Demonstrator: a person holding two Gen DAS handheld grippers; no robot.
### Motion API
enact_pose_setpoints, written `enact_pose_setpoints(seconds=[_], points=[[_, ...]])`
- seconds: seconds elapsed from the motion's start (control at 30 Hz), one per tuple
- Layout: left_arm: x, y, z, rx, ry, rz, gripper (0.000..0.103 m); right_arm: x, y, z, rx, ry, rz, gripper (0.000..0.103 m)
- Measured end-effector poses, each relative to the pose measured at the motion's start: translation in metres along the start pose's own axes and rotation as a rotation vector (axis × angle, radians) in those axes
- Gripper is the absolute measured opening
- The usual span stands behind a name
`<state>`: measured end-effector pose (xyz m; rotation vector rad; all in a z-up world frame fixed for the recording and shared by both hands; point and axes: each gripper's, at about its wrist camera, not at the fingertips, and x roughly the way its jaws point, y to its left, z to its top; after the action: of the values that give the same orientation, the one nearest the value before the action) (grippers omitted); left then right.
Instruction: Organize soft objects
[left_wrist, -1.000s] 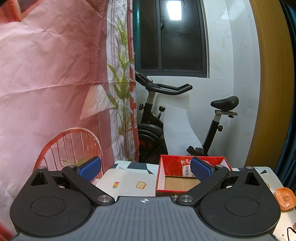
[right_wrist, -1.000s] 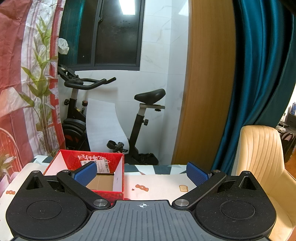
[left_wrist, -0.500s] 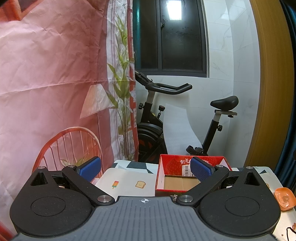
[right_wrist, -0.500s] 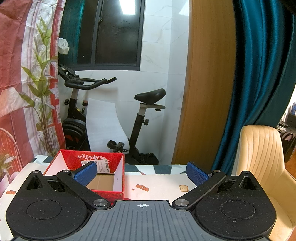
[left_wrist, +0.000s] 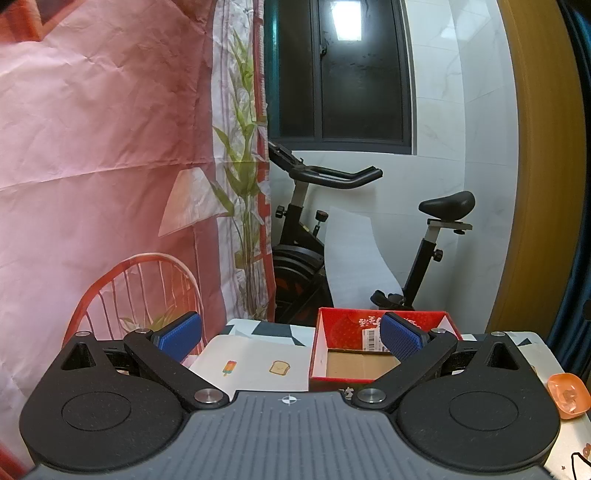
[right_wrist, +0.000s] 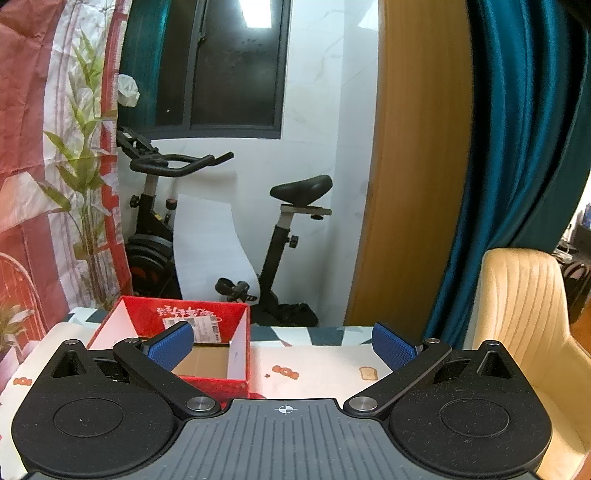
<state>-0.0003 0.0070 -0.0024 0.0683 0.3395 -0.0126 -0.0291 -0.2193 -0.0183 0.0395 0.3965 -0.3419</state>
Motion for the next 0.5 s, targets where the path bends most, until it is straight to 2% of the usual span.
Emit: enact_pose_setpoints(seconds=[0.13, 0.33, 0.5], points=[[0.000, -0.001, -0.001, -0.002, 0.004, -0.002, 0.103, -0.003, 0.012, -0.013, -0.001, 0.001, 0.012, 0.103], [0.003, -0.001, -0.002, -0.003, 0.012, -0.002, 0.103, -0.002, 0.011, -0.013, 0.018, 0.005, 0.021, 0.103], [0.007, 0.001, -0.006, -0.008, 0.019, 0.009, 0.103, 0.005, 0.000, -0.015, 0.081, -0.015, 0.096, 0.103]])
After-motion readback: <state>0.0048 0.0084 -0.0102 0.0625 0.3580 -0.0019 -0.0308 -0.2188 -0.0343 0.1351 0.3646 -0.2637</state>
